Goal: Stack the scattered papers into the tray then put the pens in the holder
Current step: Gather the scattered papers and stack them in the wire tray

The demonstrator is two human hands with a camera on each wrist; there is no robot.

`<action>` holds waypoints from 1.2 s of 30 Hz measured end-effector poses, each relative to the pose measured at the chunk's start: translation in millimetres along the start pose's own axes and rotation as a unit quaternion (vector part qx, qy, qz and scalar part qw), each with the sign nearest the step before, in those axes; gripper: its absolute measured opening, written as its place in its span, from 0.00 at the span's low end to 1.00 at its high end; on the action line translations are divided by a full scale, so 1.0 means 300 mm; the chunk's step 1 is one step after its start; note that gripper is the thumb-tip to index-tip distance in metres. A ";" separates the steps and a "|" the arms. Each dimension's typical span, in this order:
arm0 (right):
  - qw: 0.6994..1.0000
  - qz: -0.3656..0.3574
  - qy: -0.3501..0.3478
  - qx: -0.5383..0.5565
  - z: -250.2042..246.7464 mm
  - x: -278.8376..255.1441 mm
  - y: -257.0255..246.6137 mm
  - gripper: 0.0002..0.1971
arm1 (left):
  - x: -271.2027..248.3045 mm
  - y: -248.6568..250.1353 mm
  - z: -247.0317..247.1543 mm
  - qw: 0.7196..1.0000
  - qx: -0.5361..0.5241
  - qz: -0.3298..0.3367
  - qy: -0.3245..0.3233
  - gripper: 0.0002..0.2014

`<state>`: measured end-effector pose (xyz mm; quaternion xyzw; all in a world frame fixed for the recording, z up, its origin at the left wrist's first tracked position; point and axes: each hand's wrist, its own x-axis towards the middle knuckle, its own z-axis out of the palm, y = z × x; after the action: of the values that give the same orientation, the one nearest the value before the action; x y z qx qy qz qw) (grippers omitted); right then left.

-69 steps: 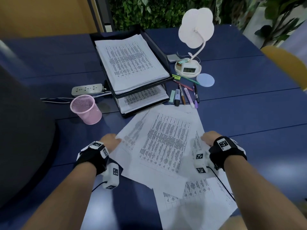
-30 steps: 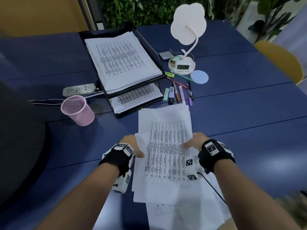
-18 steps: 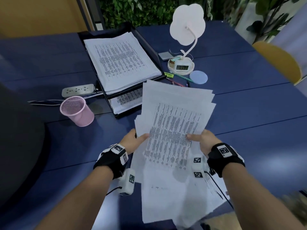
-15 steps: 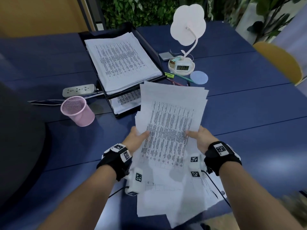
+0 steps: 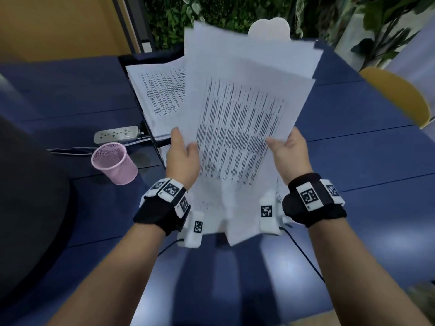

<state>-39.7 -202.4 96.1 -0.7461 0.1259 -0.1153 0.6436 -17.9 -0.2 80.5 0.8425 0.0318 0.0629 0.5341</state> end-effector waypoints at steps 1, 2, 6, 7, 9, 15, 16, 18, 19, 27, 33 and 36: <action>0.999 -0.027 0.015 0.013 0.007 0.002 -0.035 0.15 | 0.012 0.035 -0.013 0.999 -0.018 0.025 0.015 0.26; 0.998 -0.048 0.032 0.032 0.015 0.002 -0.065 0.15 | 0.022 0.075 -0.024 0.997 -0.034 0.059 0.026 0.25; 0.990 -0.103 0.061 0.076 0.053 0.010 -0.118 0.19 | 0.061 0.133 -0.030 0.986 -0.072 0.143 0.041 0.22; 0.990 -0.104 0.058 0.074 0.062 0.013 -0.115 0.20 | 0.065 0.134 -0.023 0.985 -0.076 0.149 0.039 0.23; 0.992 -0.098 0.047 0.061 0.076 0.016 -0.096 0.23 | 0.069 0.118 -0.007 0.986 -0.072 0.147 0.029 0.24; 0.997 -0.039 0.063 -0.011 0.050 0.055 -0.031 0.16 | 0.086 0.046 0.003 0.992 -0.094 0.075 -0.025 0.26; 0.997 -0.035 0.066 -0.015 0.041 0.062 -0.024 0.16 | 0.089 0.043 0.002 0.992 -0.110 0.061 -0.031 0.28; 0.998 -0.027 0.064 0.002 0.028 0.073 -0.018 0.15 | 0.095 0.036 0.004 0.987 -0.151 0.033 -0.034 0.29; 0.998 -0.022 0.054 0.015 0.022 0.077 -0.018 0.15 | 0.103 0.023 0.006 0.985 -0.166 0.021 -0.033 0.30; 0.995 0.053 0.012 0.083 -0.002 0.104 0.036 0.15 | 0.132 -0.056 0.008 0.968 -0.233 -0.047 -0.076 0.16; 0.994 0.004 0.033 0.102 0.032 0.113 0.016 0.12 | 0.145 -0.012 0.033 0.971 -0.229 -0.018 -0.069 0.18; 0.996 -0.012 0.017 0.082 0.009 0.128 0.009 0.11 | 0.160 0.013 0.007 0.970 -0.229 0.007 -0.078 0.16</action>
<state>-2.8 -213.1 93.6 -0.6904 0.1186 -0.1456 0.6986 29.9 2.0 86.5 0.7000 -0.0316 0.0064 0.7134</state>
